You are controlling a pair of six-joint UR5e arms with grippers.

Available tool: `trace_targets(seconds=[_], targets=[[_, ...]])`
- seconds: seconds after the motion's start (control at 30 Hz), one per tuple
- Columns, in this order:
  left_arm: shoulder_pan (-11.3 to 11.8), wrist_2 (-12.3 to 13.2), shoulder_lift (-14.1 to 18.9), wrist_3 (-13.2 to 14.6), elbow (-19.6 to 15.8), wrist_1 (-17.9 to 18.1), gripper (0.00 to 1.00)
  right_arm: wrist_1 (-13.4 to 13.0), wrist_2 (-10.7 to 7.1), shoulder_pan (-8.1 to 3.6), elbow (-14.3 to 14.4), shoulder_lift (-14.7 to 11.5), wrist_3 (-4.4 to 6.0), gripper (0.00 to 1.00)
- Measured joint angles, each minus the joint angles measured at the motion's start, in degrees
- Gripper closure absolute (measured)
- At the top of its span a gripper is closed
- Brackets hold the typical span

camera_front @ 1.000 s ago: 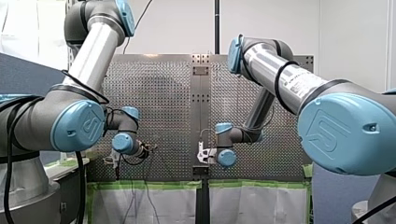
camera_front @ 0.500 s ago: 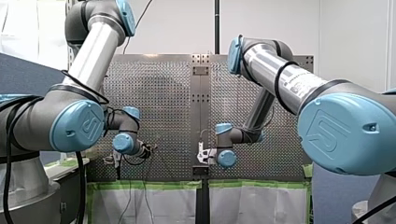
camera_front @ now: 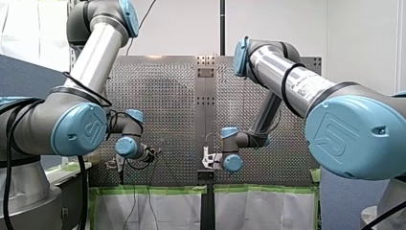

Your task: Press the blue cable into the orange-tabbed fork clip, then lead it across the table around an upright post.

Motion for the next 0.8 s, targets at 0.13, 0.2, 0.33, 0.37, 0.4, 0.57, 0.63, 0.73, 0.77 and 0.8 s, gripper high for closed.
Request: trace_targets(seconds=[0.13,0.2,0.33,0.37,0.4,0.57,0.63,0.73,0.77,0.8], targets=[[0.0,0.1,0.0,0.2,0.0,0.1,0.00,0.1,0.00,0.01,0.0,0.0,-0.09,1.00],[-0.1,0.1,0.0,0.5,0.0,0.2,0.00,0.1,-0.01,0.01,0.0,0.1,-0.15,1.00],[-0.1,0.3,0.0,2.3,0.0,0.1,0.00,0.1,0.00,0.00,0.0,0.1,-0.13,1.00],[-0.1,0.3,0.0,2.8,0.0,0.1,0.00,0.1,-0.01,0.01,0.0,0.1,-0.12,1.00],[-0.2,0.3,0.0,3.2,0.0,0.1,0.00,0.1,-0.01,0.01,0.0,0.1,-0.11,1.00],[-0.6,0.4,0.0,6.1,0.0,-0.2,0.00,0.0,0.00,0.01,0.0,0.1,-0.04,1.00],[-0.9,0.4,0.0,7.1,0.0,-0.4,0.00,0.0,-0.01,0.02,0.0,0.2,-0.03,1.00],[-1.2,0.3,0.0,8.2,0.0,-0.4,0.00,0.0,-0.01,0.02,0.0,0.2,-0.01,1.00],[-1.4,0.2,0.0,8.4,0.1,-0.3,0.00,0.0,-0.04,0.02,0.0,0.2,-0.01,1.00],[-1.5,0.2,0.0,8.5,0.1,-0.3,0.00,0.0,-0.09,0.02,0.0,0.2,0.00,1.00]])
